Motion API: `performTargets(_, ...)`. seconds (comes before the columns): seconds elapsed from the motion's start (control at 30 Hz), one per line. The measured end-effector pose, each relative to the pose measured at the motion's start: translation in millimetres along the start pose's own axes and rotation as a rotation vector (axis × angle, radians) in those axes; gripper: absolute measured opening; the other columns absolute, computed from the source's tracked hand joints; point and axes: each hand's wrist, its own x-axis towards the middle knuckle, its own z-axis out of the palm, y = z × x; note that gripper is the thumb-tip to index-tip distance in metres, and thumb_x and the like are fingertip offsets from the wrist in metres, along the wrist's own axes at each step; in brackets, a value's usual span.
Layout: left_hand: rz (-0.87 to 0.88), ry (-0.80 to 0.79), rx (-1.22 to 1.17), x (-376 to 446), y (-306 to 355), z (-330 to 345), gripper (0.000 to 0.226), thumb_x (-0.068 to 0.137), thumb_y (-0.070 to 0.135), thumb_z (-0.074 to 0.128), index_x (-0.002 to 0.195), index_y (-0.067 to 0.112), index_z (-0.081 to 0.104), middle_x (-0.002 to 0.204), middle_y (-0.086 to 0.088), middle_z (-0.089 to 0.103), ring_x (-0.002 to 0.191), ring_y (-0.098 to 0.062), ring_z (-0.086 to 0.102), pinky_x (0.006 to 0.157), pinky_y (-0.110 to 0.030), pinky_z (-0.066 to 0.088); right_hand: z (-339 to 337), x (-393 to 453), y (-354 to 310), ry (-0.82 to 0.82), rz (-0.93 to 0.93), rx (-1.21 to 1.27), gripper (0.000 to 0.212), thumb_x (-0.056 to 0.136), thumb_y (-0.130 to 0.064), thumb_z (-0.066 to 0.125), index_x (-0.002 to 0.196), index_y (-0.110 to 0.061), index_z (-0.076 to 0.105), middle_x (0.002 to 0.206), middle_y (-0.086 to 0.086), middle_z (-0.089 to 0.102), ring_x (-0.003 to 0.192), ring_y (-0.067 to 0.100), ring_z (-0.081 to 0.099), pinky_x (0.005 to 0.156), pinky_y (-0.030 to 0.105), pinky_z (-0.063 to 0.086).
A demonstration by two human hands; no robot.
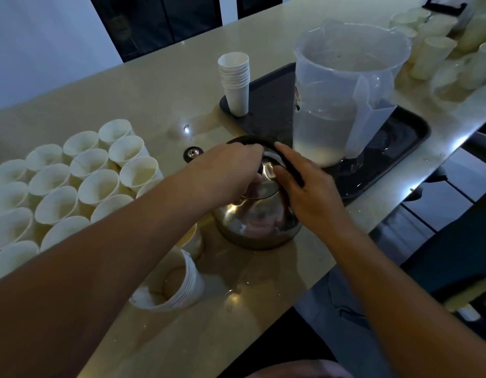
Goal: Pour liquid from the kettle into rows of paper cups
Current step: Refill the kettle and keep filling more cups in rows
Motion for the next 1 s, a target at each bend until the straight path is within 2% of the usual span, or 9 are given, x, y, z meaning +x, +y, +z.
performTargets(0.1, 0.009, 0.011, 0.045, -1.0, -1.2, -0.9, 0.021, 0.102, 0.034, 0.054, 0.105, 0.019, 0.04, 0.073, 0.006, 0.037, 0.068, -0.014, 0.041, 0.061, -0.03, 0.029, 11.7, -2.7, 3.6, 0.089, -0.003, -0.005, 0.043, 0.104, -0.041, 0.043, 0.142, -0.028, 0.056, 0.131, -0.005, 0.066, 0.123, 0.001, 0.053, 0.109, 0.046, 0.042)
performTargets(0.17, 0.007, 0.019, 0.053, -0.9, -1.7, -1.9, 0.02, 0.103, 0.035, 0.051, 0.107, 0.019, 0.04, 0.072, 0.005, 0.035, 0.073, -0.017, 0.041, 0.064, -0.031, 0.03, 16.7, -4.6, 5.1, 0.107, 0.062, 0.016, 0.045, 0.102, -0.048, 0.036, 0.142, -0.036, 0.054, 0.136, -0.006, 0.064, 0.132, 0.009, 0.051, 0.113, 0.055, 0.034)
performTargets(0.3, 0.029, 0.033, 0.09, -1.5, -3.4, 1.6, 0.024, 0.101, 0.034, 0.057, 0.102, 0.021, 0.036, 0.08, 0.001, 0.048, 0.077, -0.018, 0.043, 0.067, -0.033, 0.036, 16.5, -7.7, -0.9, 0.096, 0.143, 0.02, 0.039, 0.107, -0.045, 0.033, 0.141, -0.043, 0.052, 0.142, -0.009, 0.059, 0.138, 0.006, 0.042, 0.118, 0.052, 0.017)
performTargets(0.37, 0.063, 0.068, 0.11, -2.6, -6.0, 4.8, 0.021, 0.1, 0.033, 0.057, 0.103, 0.022, 0.039, 0.079, 0.008, 0.043, 0.079, -0.016, 0.041, 0.067, -0.034, 0.039, 16.0, -9.6, -2.7, 0.084, 0.157, 0.014, 0.037, 0.107, -0.043, 0.032, 0.139, -0.045, 0.052, 0.144, -0.01, 0.057, 0.138, 0.005, 0.038, 0.118, 0.05, 0.013)
performTargets(0.5, 0.13, 0.113, 0.077, -3.3, -12.5, 12.2, 0.019, 0.103, 0.036, 0.05, 0.11, 0.018, 0.047, 0.093, 0.004, 0.051, 0.085, -0.016, 0.042, 0.075, -0.039, 0.047, 15.2, -10.7, -4.3, 0.086, 0.164, 0.017, 0.039, 0.106, -0.045, 0.029, 0.136, -0.047, 0.052, 0.143, -0.012, 0.057, 0.137, 0.002, 0.036, 0.117, 0.048, 0.012)
performTargets(0.7, 0.126, 0.133, 0.117, -1.0, -11.5, 10.3, 0.018, 0.104, 0.036, 0.045, 0.105, 0.018, 0.042, 0.088, 0.003, 0.048, 0.086, -0.02, 0.048, 0.072, -0.031, 0.036, 15.4, -10.8, -3.4, 0.09, 0.167, -0.014, 0.041, 0.106, -0.045, 0.027, 0.137, -0.045, 0.054, 0.142, -0.011, 0.058, 0.136, 0.001, 0.036, 0.117, 0.048, 0.012)
performTargets(0.83, 0.194, 0.175, 0.153, -2.2, -14.9, 14.2, 0.025, 0.102, 0.03, 0.055, 0.121, 0.016, 0.046, 0.109, 0.001, 0.058, 0.097, -0.021, 0.052, 0.075, -0.03, 0.038, 13.6, -9.5, -5.3, 0.102, 0.165, -0.03, 0.038, 0.107, -0.043, 0.026, 0.134, -0.05, 0.052, 0.139, -0.015, 0.058, 0.128, -0.014, 0.032, 0.116, 0.055, 0.012)
performTargets(0.93, 0.188, 0.211, -0.017, -8.1, -14.4, 2.3, 0.024, 0.103, 0.035, 0.048, 0.118, 0.015, 0.049, 0.082, 0.013, 0.043, 0.083, -0.016, 0.052, 0.063, -0.028, 0.032, 10.1, -6.1, -3.6, 0.093, 0.185, -0.011, 0.032, 0.11, -0.034, 0.028, 0.129, -0.048, 0.05, 0.126, -0.021, 0.055, 0.105, -0.04, 0.018, 0.118, 0.054, 0.013)
performTargets(1.0, 0.157, 0.225, -0.12, -10.4, -9.8, -10.5, 0.03, 0.104, 0.04, 0.04, 0.118, 0.015, 0.049, 0.076, 0.012, 0.041, 0.075, -0.015, 0.05, 0.059, -0.029, 0.029, 9.8, -4.0, -1.9, 0.109, 0.164, -0.022, 0.032, 0.109, -0.033, 0.029, 0.125, -0.04, 0.056, 0.117, -0.017, 0.056, 0.097, -0.038, 0.021, 0.117, 0.056, 0.015)
